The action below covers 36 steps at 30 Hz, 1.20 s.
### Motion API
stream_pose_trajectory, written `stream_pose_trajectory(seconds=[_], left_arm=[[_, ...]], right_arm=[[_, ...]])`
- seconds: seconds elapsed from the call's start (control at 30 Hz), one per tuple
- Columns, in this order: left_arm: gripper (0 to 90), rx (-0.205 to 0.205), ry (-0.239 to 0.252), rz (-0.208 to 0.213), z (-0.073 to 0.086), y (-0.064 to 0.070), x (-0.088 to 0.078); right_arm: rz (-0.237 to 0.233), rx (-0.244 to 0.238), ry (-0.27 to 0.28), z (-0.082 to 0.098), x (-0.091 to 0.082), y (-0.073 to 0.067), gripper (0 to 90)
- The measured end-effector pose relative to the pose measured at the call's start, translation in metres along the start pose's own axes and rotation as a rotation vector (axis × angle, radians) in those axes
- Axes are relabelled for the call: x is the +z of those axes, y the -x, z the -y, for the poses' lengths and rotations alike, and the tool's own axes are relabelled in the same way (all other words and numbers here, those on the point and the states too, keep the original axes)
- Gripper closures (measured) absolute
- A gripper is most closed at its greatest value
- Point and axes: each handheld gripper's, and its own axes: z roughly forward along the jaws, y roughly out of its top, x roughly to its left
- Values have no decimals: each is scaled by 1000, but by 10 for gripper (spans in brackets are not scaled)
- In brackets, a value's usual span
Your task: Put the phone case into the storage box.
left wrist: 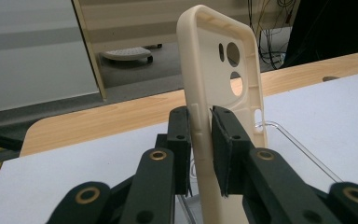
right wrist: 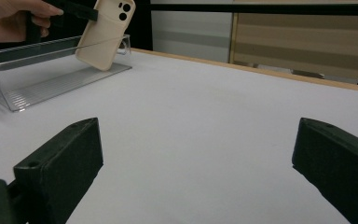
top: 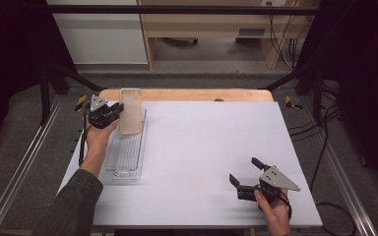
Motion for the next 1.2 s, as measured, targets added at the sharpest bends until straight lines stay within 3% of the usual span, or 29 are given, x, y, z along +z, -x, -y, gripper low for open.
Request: stream_pose_trajectory(seconds=[0.2,0.4,0.63,0.83,1.2], left_arm=[[760,-33,-21,14,1,0,5],[626,-9,-8,-9,-1,3,2],[568,5,14,-10,-6,4,-7],[435,0,23,-16,-8,6,-13],[283,19,22,16,-4,9,-21]], right_arm=[[3,0,4,0,-1,1,19],[3,3,5,0,-1,2,19],[3,3,6,-1,-2,1,19],[2,3,5,-1,-2,1,19],[6,-1,10,-2,-3,1,19]])
